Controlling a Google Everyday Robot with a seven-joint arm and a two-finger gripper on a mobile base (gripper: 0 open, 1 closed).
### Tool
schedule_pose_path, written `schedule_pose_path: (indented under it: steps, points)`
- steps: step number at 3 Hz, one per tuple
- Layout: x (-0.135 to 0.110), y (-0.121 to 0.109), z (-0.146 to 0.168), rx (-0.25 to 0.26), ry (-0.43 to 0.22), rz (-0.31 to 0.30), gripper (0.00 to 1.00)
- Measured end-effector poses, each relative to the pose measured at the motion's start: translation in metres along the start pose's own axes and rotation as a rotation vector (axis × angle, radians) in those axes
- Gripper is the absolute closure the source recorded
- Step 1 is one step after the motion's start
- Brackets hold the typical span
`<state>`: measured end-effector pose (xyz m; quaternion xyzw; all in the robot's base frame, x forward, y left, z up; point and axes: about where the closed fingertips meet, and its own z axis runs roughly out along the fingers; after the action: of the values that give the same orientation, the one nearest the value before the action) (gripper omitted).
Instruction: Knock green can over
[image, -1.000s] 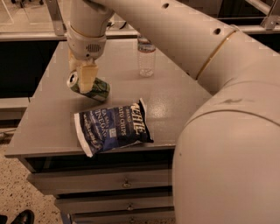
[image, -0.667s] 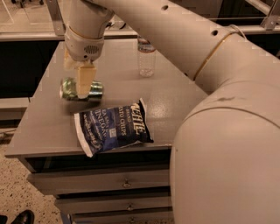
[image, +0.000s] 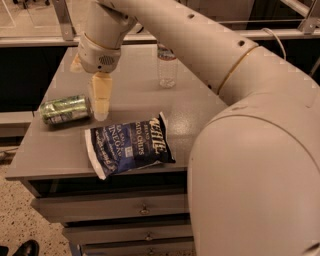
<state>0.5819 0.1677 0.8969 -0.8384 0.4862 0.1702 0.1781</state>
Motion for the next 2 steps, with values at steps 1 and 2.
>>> schedule_pose_path:
  steps: [1, 2]
  points:
    - [0.016, 0.009, -0.008, 0.031, -0.127, 0.085, 0.0]
    - [0.034, 0.029, -0.039, 0.121, -0.297, 0.187, 0.0]
